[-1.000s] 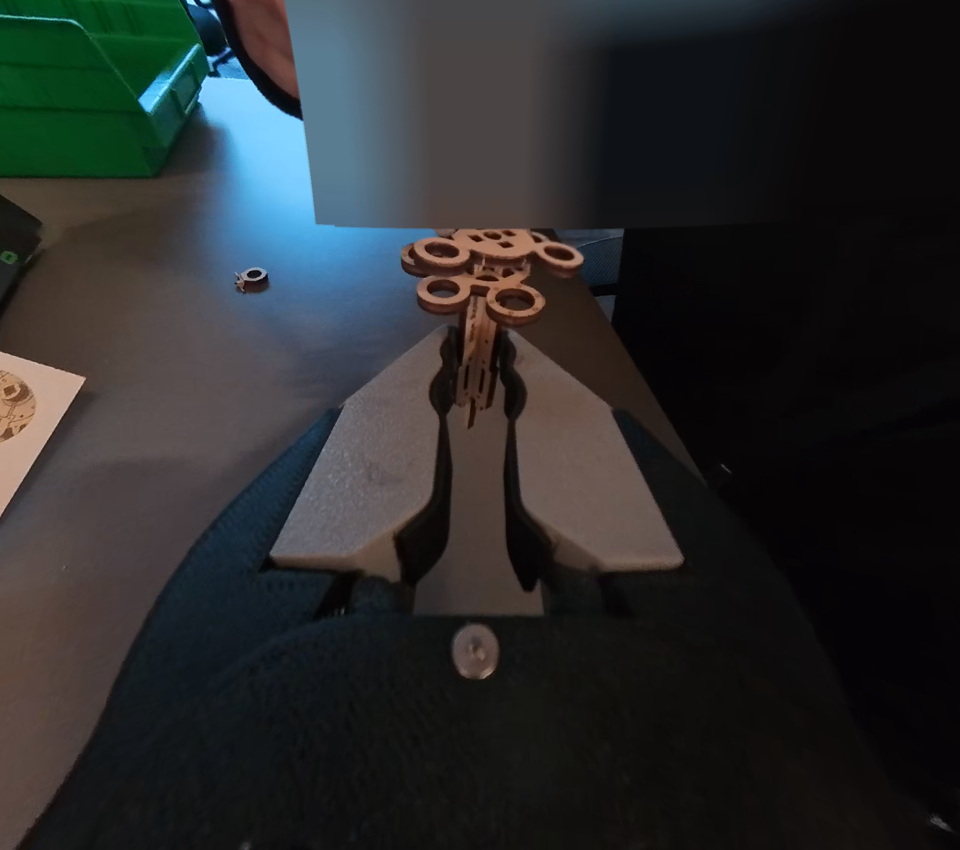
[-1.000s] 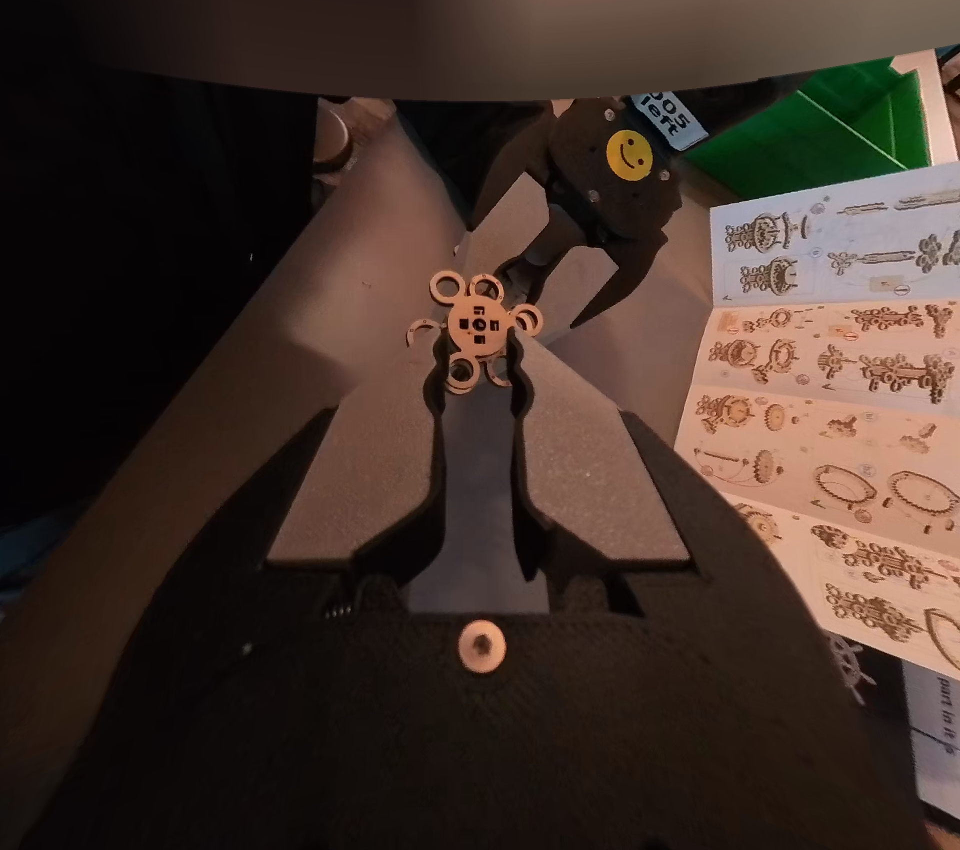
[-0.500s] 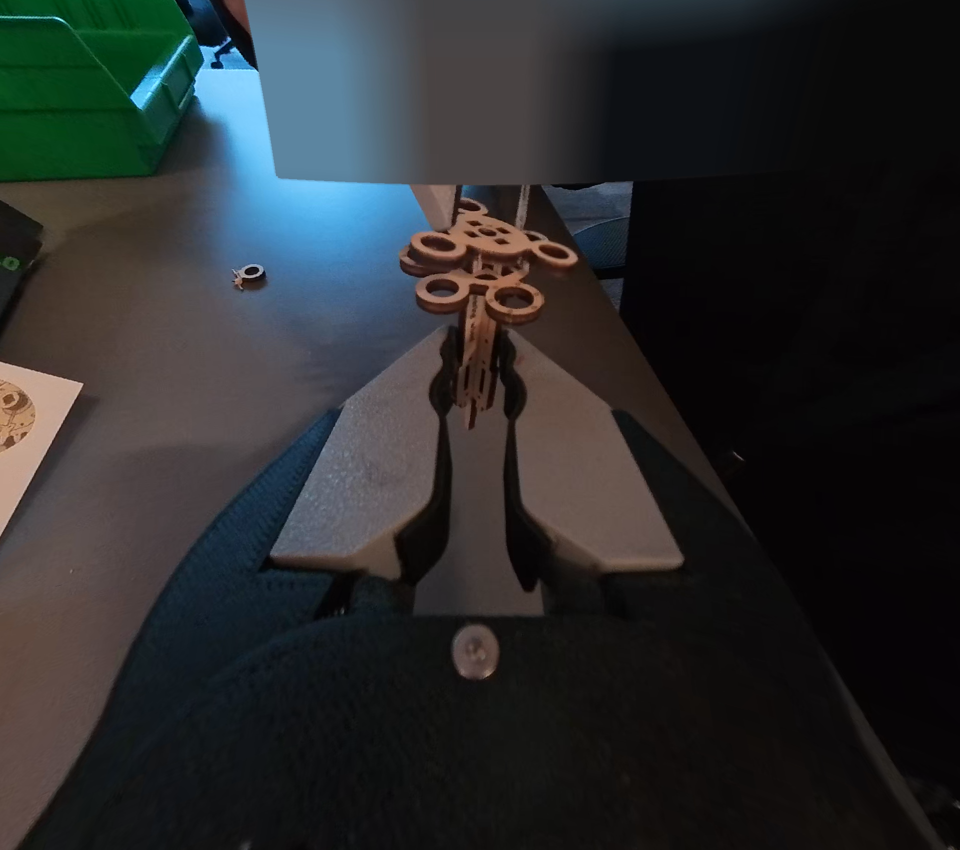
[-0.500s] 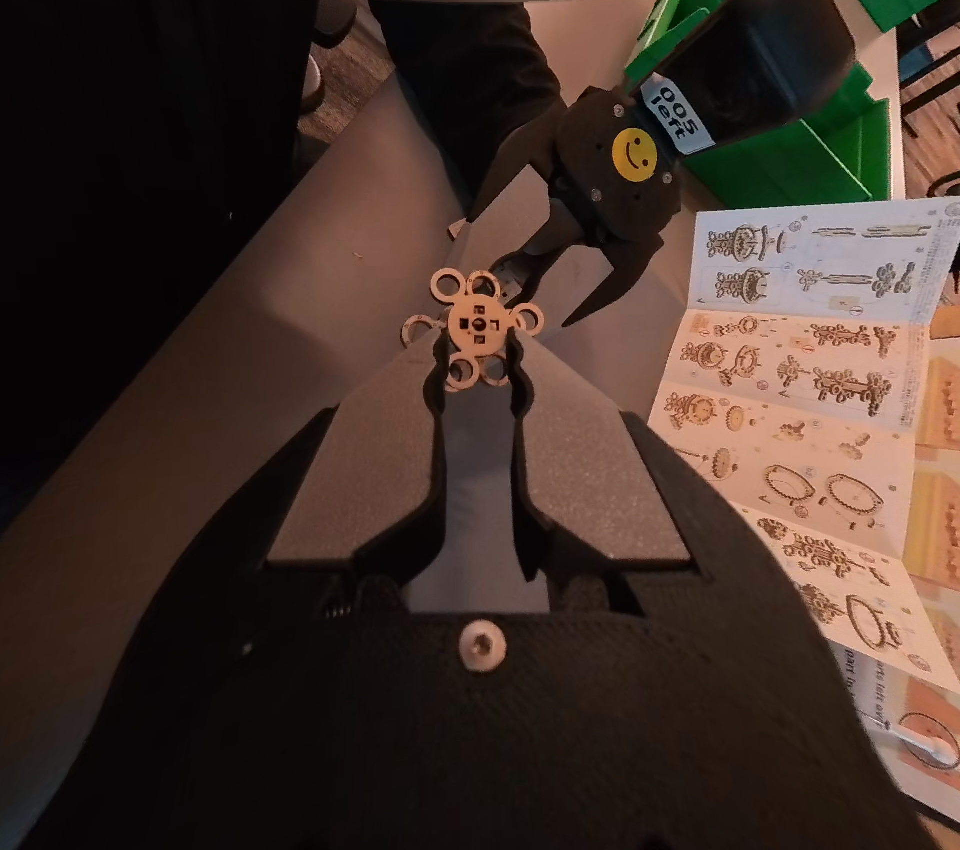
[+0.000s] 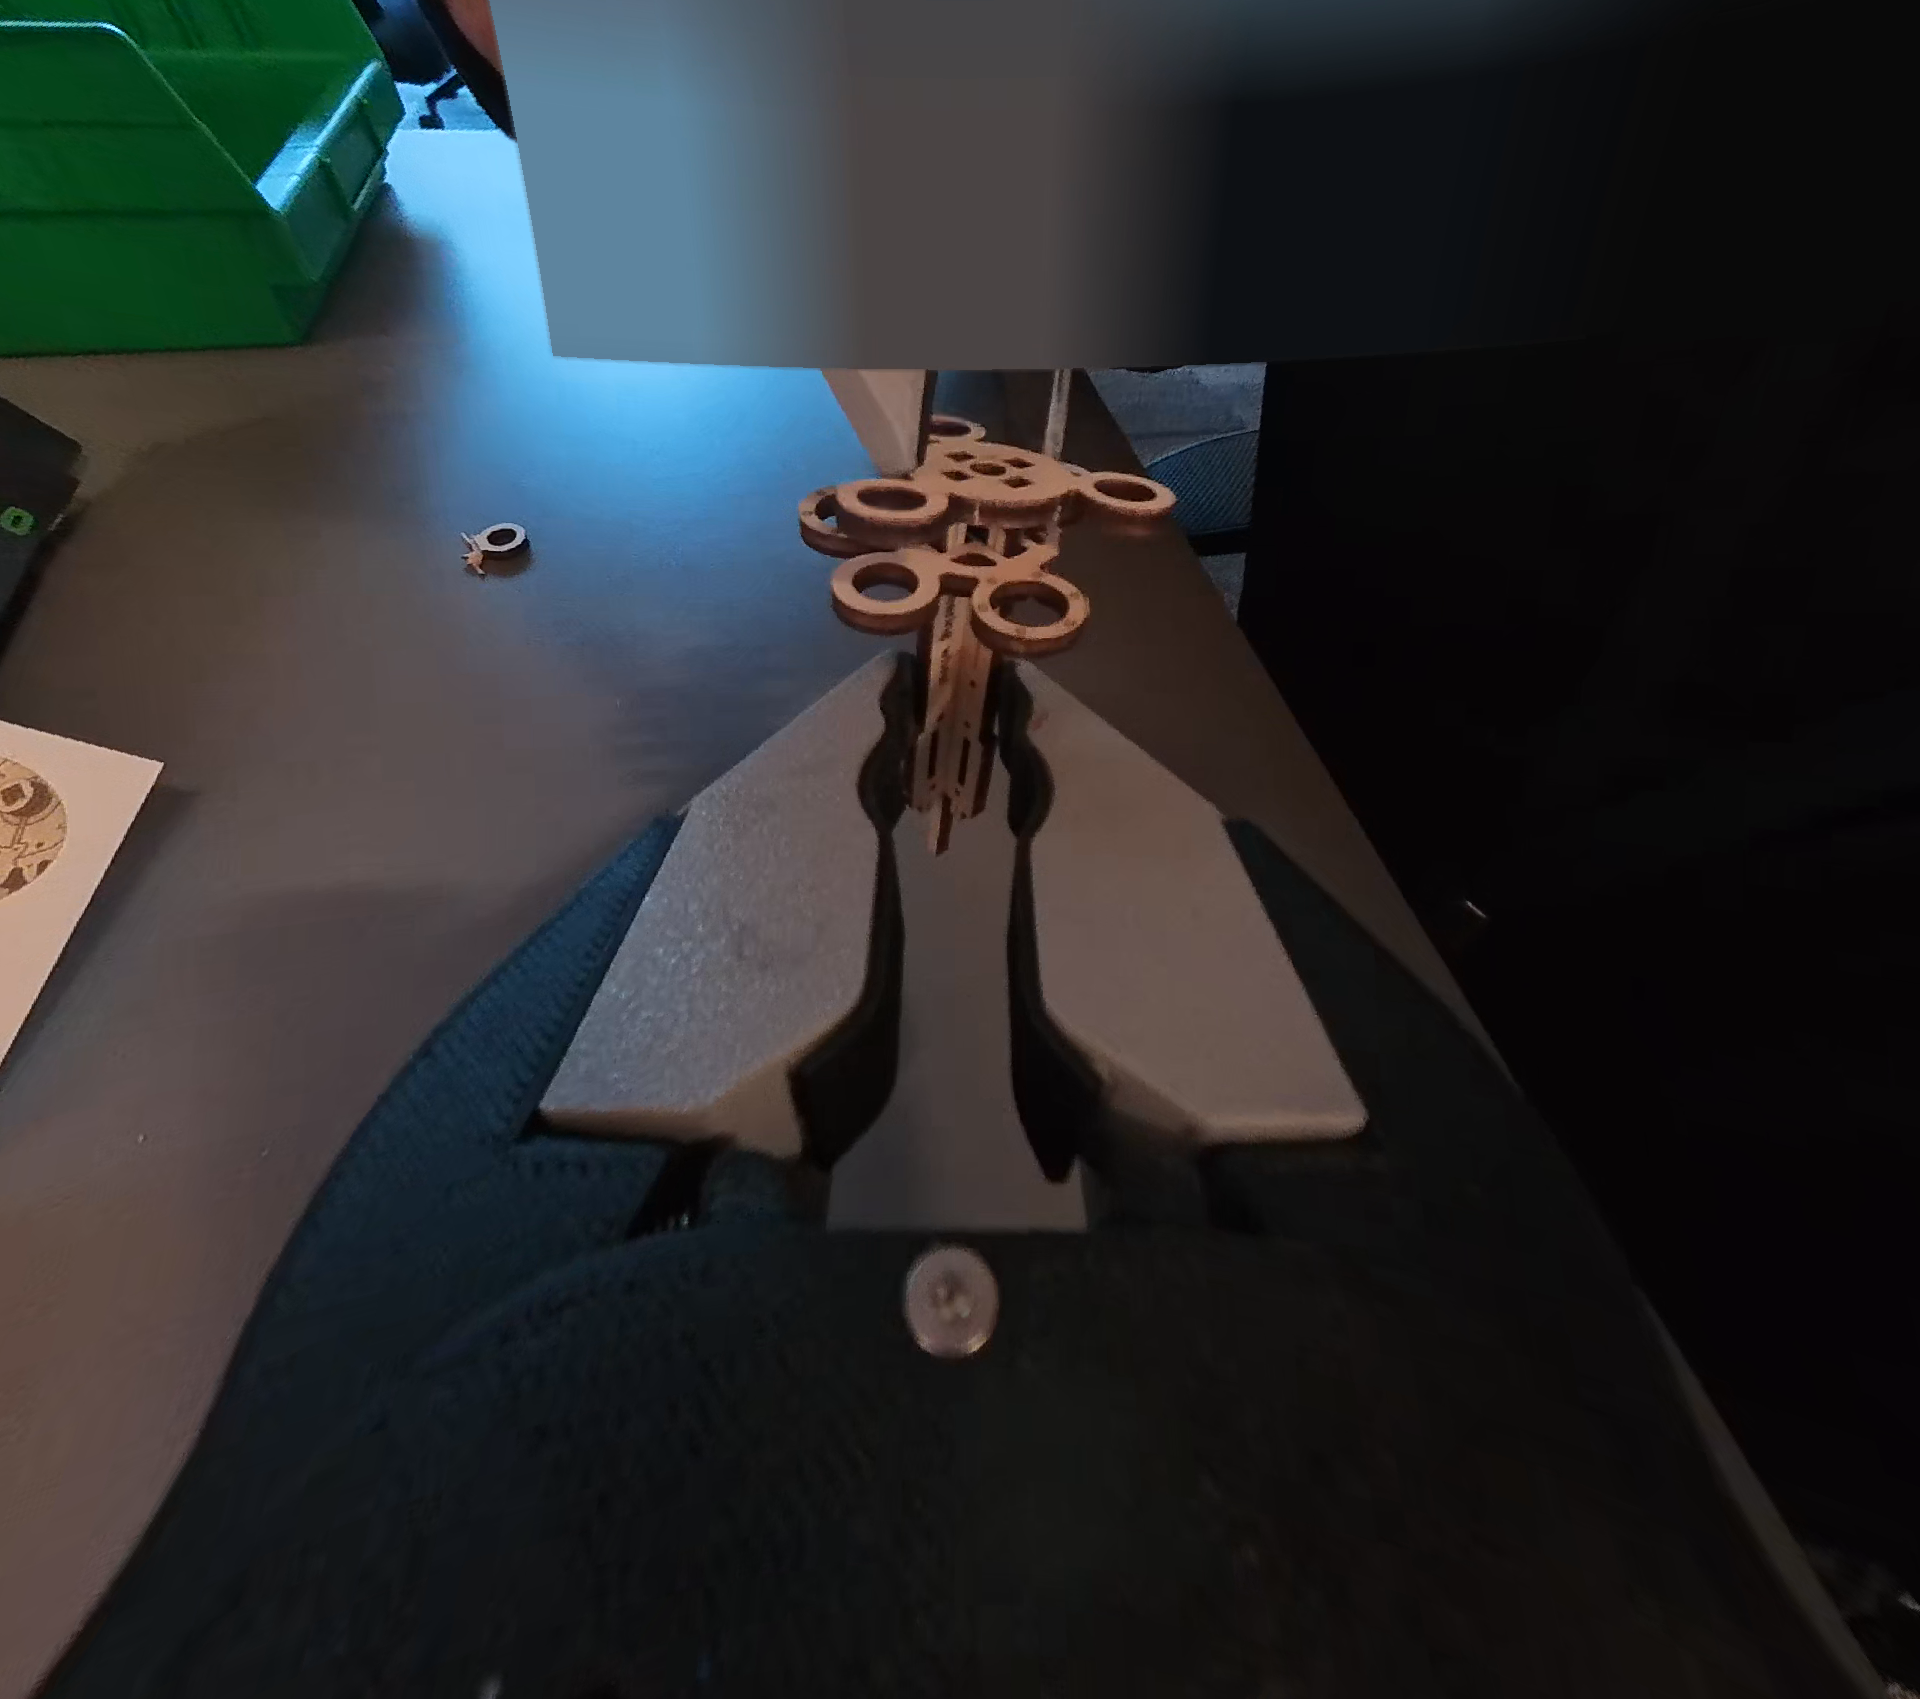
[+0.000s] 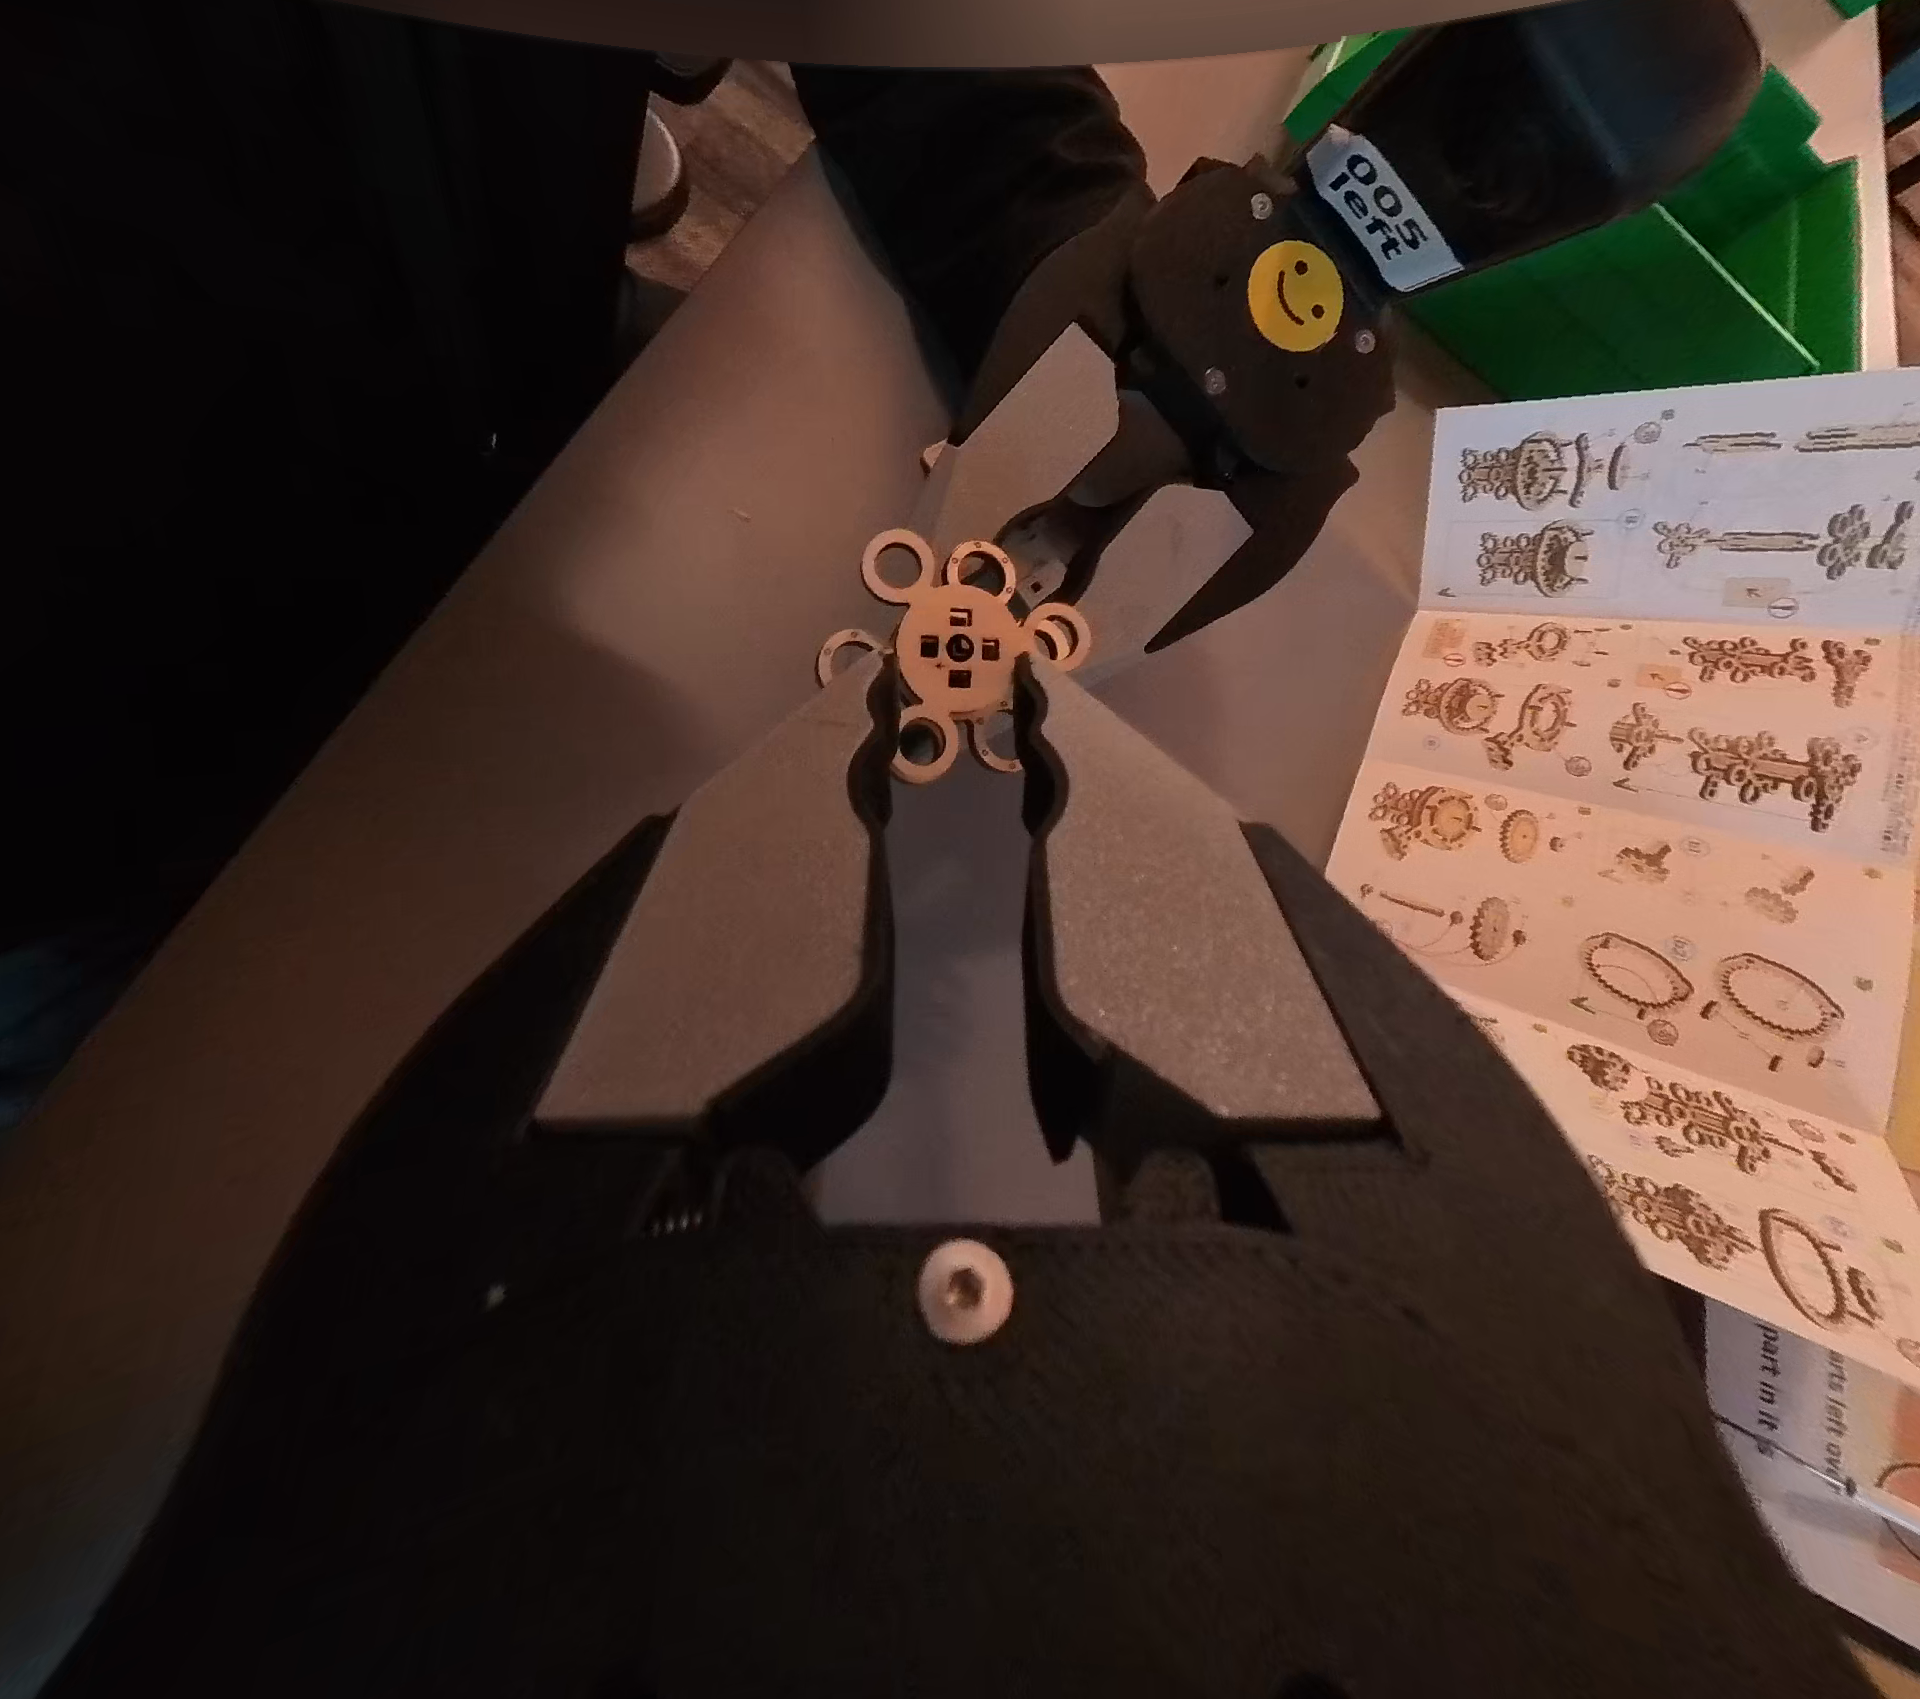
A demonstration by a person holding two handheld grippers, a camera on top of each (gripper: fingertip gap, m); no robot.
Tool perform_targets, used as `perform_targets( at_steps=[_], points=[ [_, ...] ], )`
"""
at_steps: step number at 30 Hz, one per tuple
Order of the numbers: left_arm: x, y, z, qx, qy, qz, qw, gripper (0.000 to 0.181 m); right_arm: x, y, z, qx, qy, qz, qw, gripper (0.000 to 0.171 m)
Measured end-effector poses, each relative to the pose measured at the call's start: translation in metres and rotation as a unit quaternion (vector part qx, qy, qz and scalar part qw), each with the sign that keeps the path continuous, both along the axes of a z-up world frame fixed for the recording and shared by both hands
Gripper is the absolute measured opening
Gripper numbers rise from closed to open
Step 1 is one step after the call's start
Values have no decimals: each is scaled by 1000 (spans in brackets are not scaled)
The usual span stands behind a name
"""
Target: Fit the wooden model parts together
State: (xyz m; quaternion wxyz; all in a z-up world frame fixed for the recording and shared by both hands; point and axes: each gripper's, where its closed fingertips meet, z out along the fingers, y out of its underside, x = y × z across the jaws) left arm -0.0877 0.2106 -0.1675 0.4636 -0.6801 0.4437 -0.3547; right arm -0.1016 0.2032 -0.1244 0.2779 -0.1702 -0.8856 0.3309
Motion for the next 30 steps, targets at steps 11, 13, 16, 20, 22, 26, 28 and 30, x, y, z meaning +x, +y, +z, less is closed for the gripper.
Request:
perform_targets(
  at_steps=[11,13,16,20,22,26,28,30],
  points=[
    [-1,2,-3,-12,7,7,1000,13,-1,2,-5,16,-48,-6,999,19],
    [-2,2,-1,-11,0,7,1000,13,-2,1,-2,14,-47,-4,999,19],
    [-2,1,1,-6,-5,6,1000,13,-2,-1,1,14,-48,1,999,19],
    [-2,0,2,-5,-9,5,1000,13,-3,1,7,0,-40,-4,999,17],
    [-2,0,2,-4,-9,5,1000,13,-2,5,6,-2,-39,-8,999,14],
    [-2,0,2,-6,-11,5,1000,13,-2,7,4,-5,-40,-10,999,17],
    [-2,1,2,-8,-12,5,1000,13,-1,6,6,-10,-37,-10,999,18],
    [-2,1,3,-11,-14,5,1000,13,-1,6,9,-18,-34,-9,999,17]
  ],
)
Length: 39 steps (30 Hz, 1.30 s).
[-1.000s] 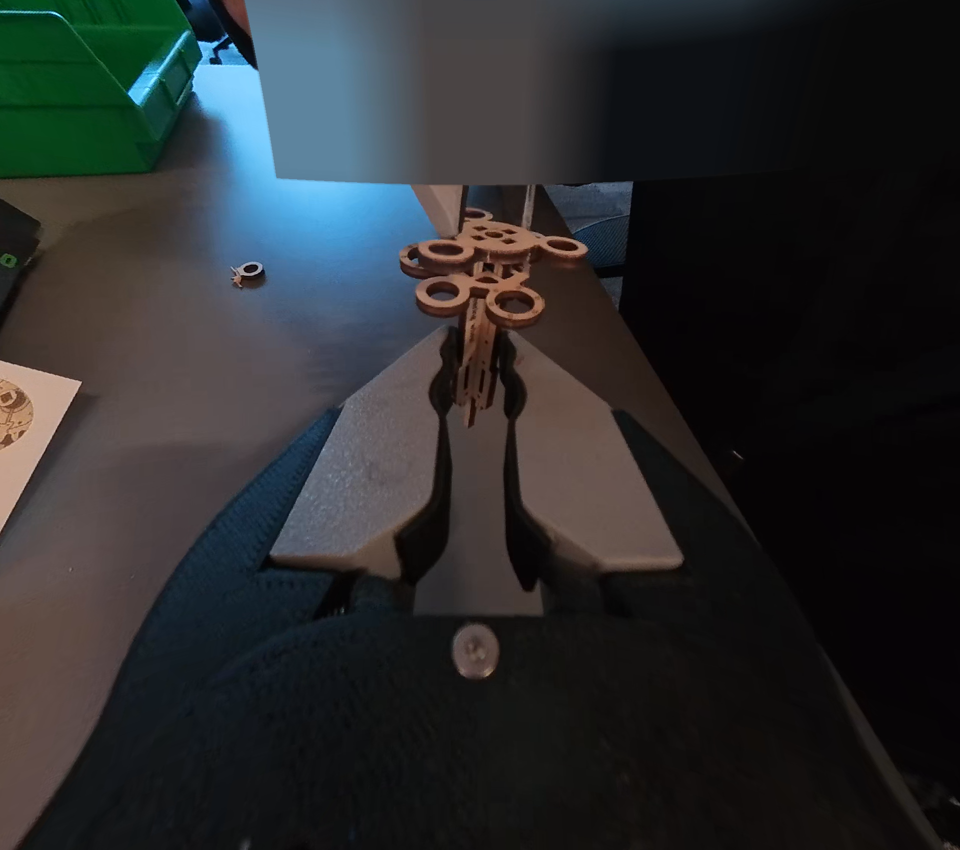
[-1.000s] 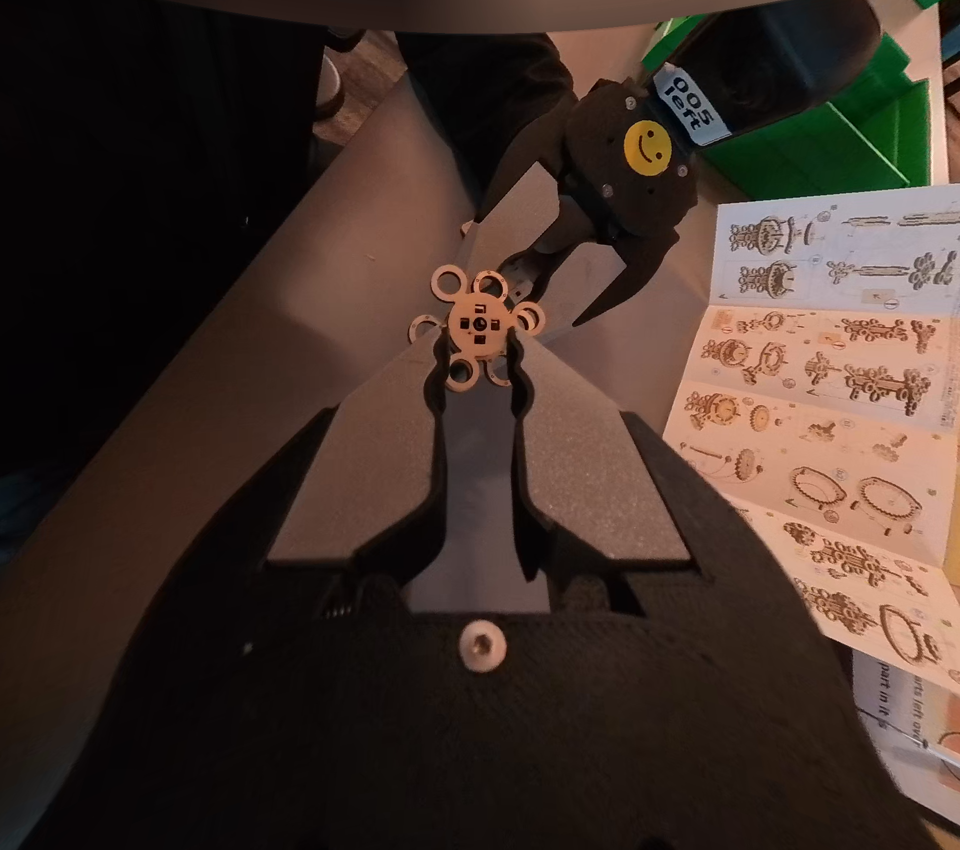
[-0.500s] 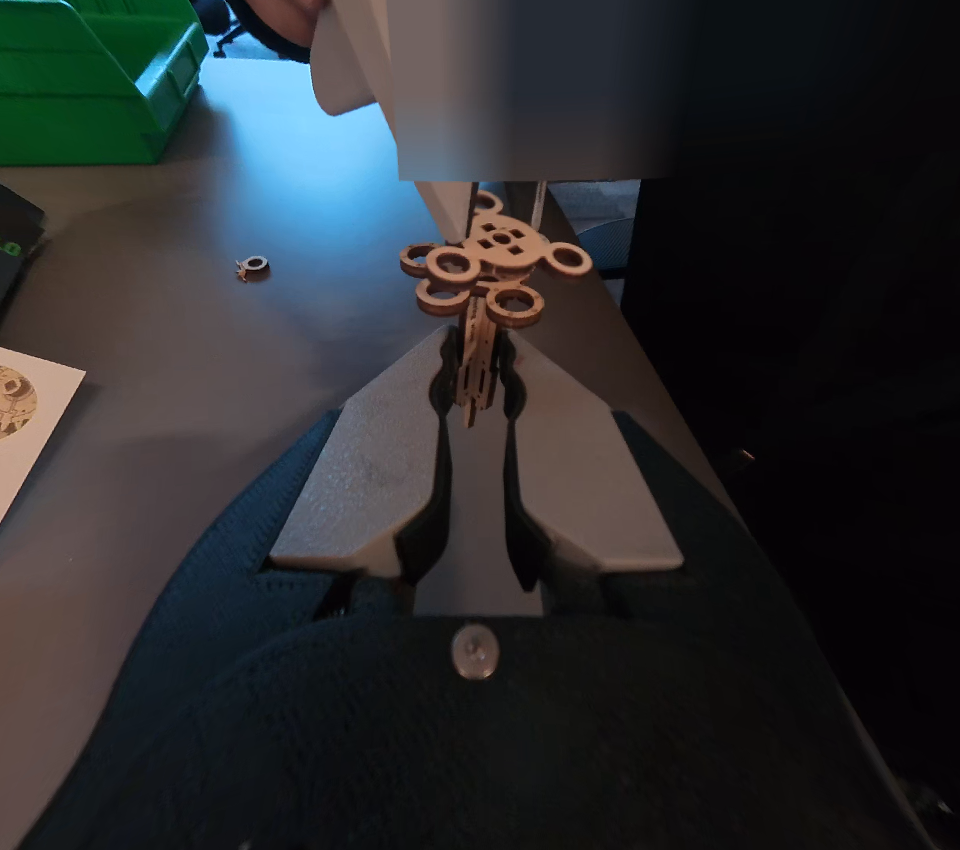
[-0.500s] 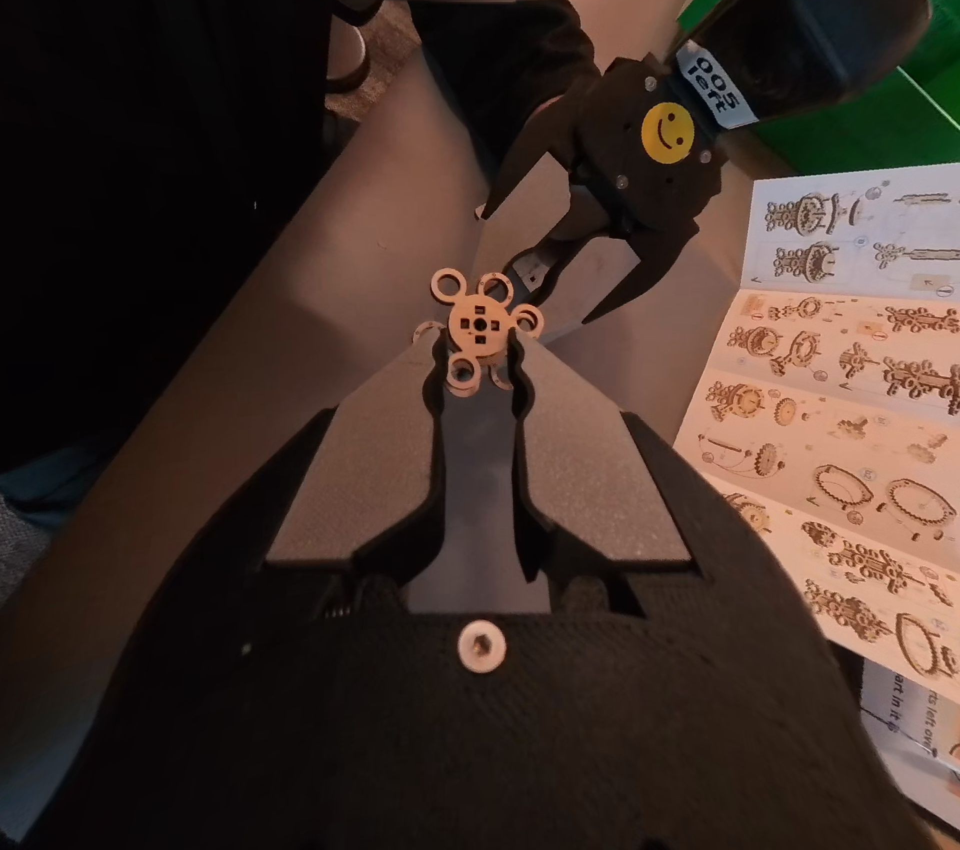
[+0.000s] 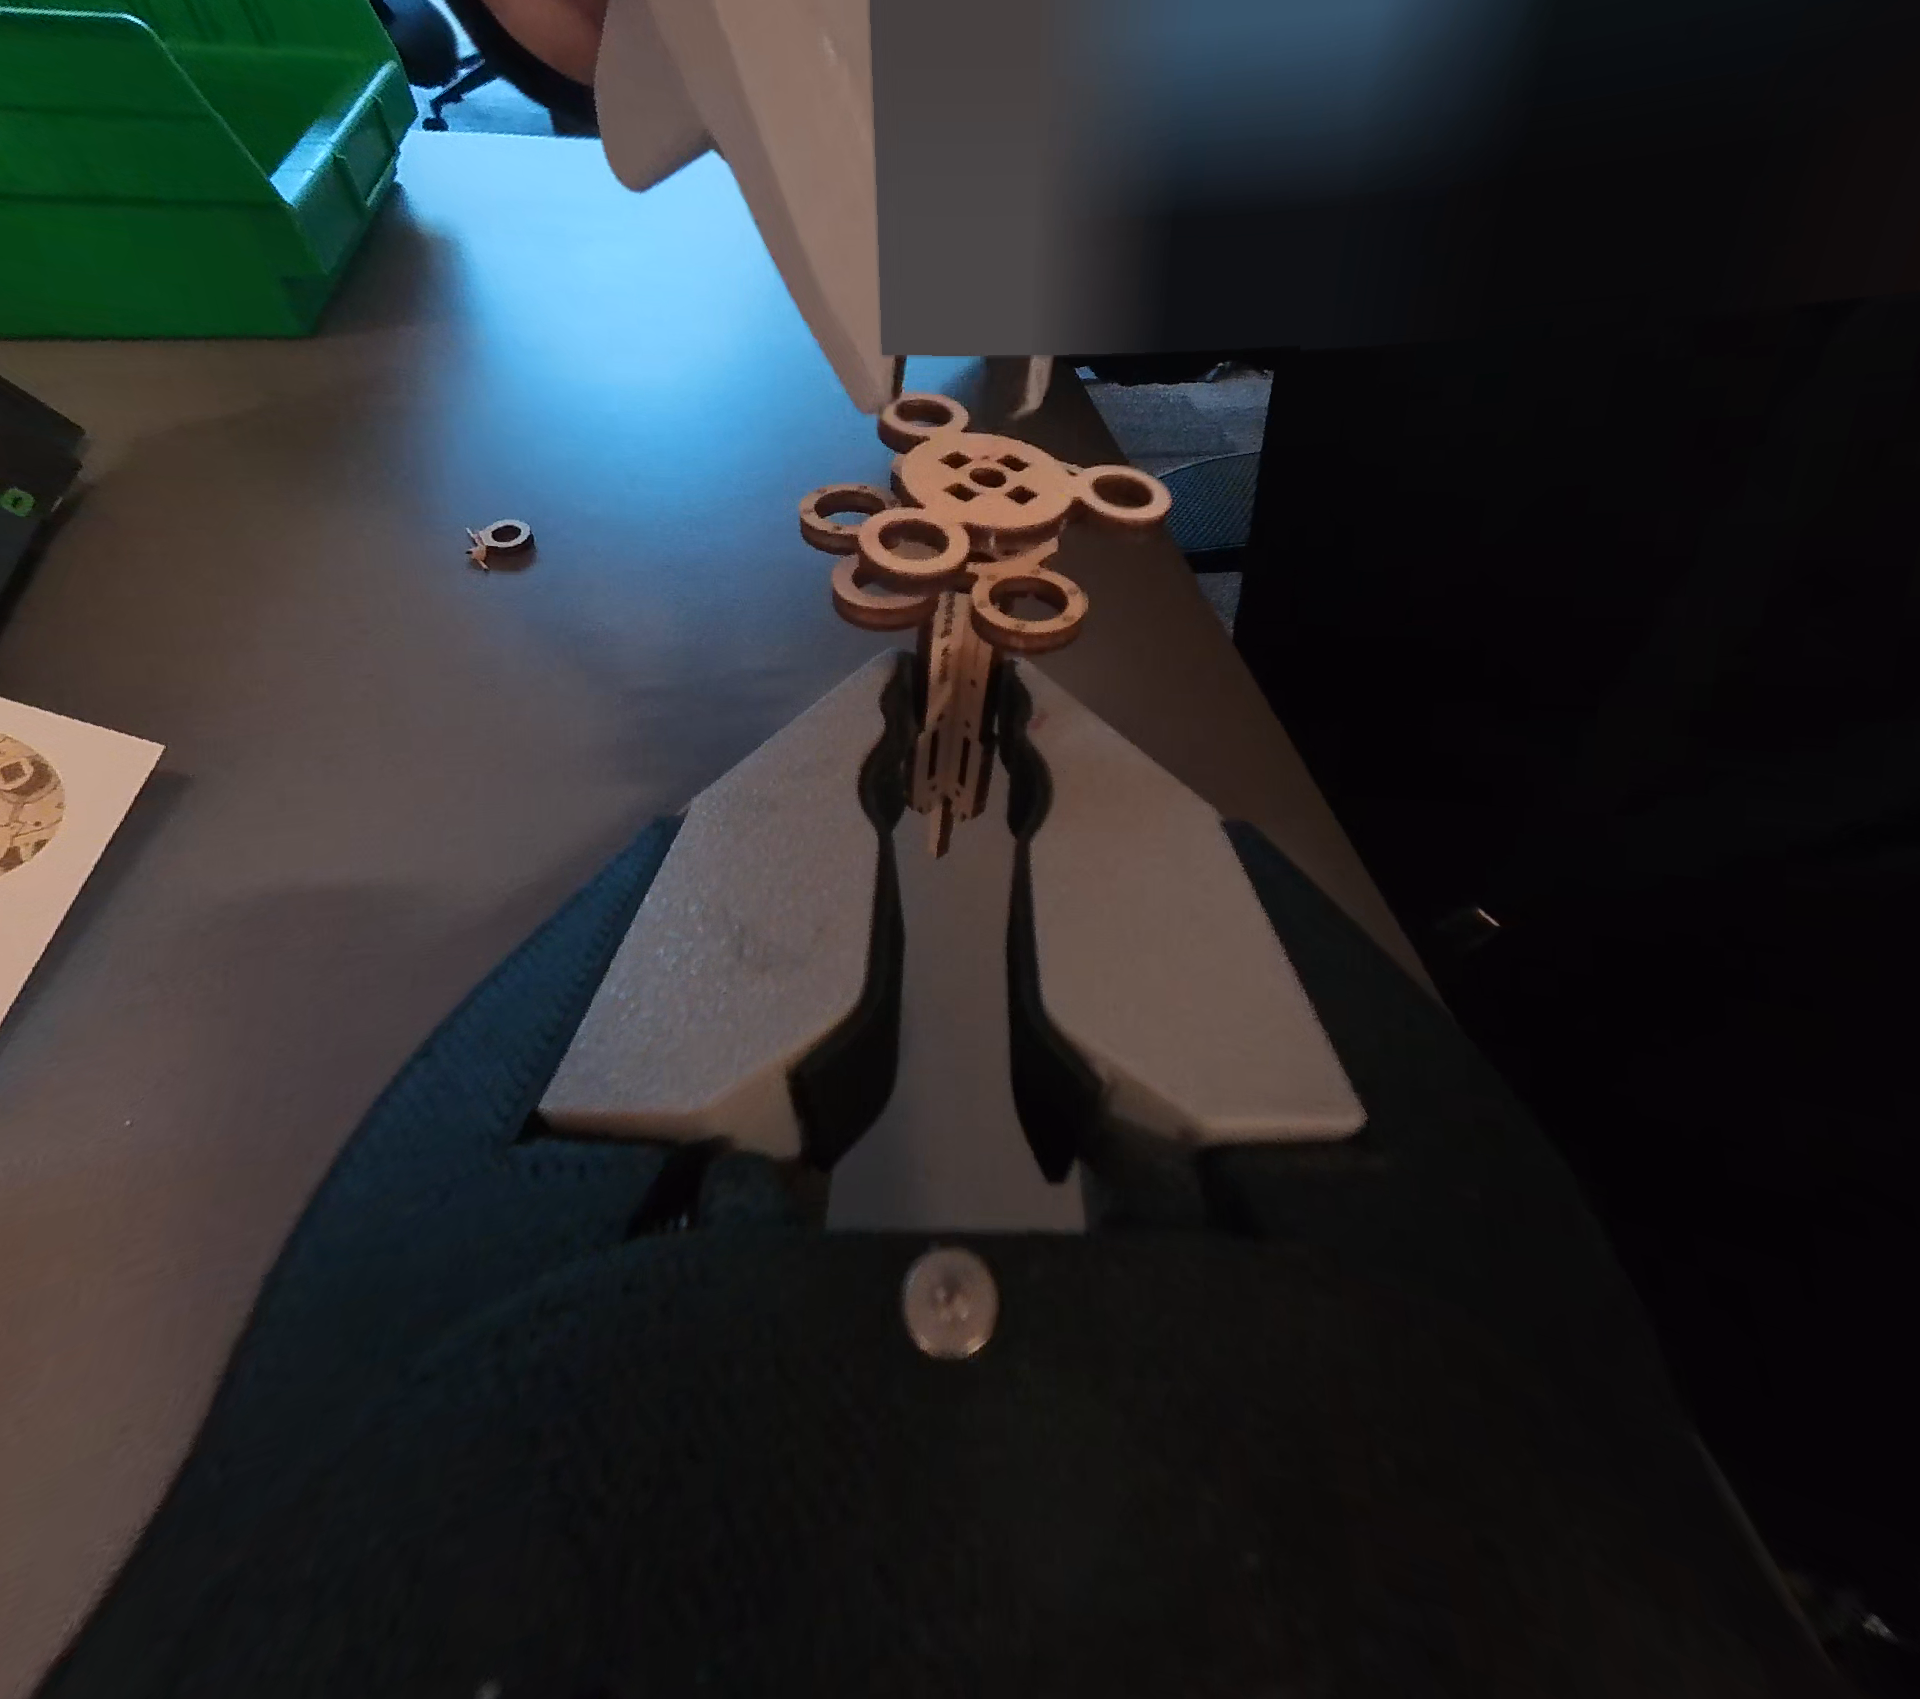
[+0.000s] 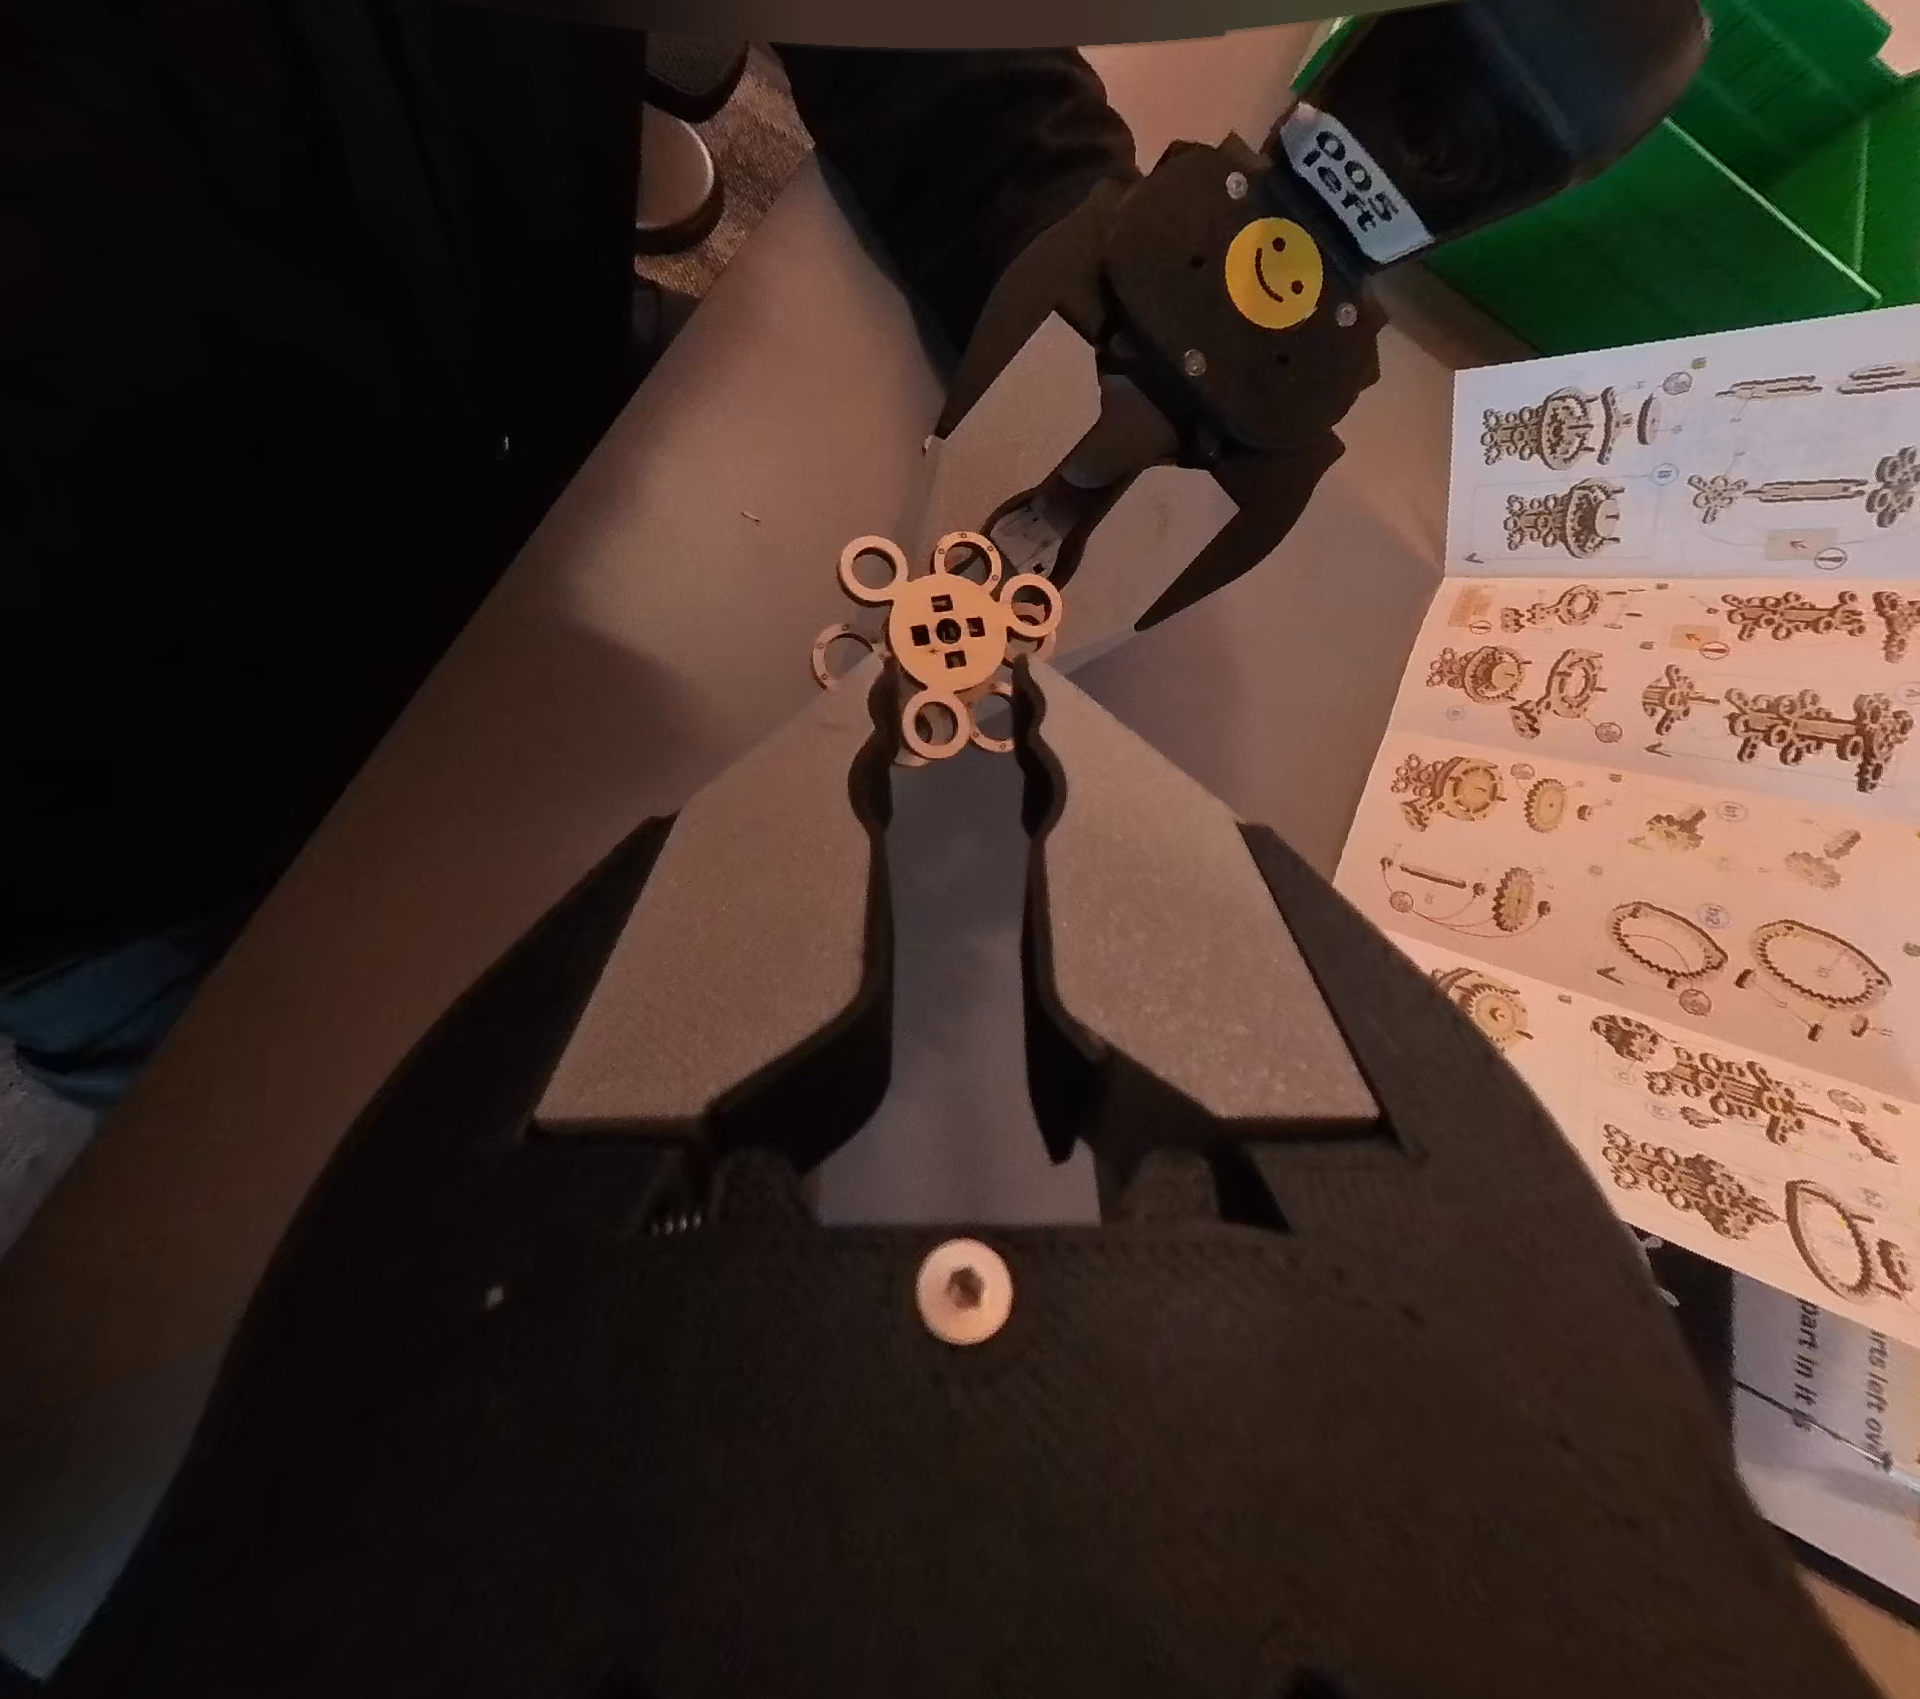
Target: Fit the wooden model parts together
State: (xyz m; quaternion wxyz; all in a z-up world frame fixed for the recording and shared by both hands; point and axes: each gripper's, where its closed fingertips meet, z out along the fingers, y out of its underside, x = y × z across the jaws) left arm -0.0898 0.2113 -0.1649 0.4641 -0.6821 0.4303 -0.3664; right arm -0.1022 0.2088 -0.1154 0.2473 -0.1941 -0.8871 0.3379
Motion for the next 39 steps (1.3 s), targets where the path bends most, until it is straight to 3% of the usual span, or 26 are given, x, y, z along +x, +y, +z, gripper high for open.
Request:
perform_targets(
  at_steps=[5,14,31,39],
  points=[
    [0,0,0,-4,-3,-1,1000,13,2,-7,11,-16,22,9,1000,12],
    [1,-1,0,-3,-1,-3,1000,13,-1,-11,-4,22,4,2,1000,3],
    [3,0,-9,-7,33,1,999,13,3,-9,-15,28,-35,-8,999,0],
    [1,0,-3,-5,11,-1,1000,13,2,-8,-9,15,-13,-8,1000,0]
  ],
)
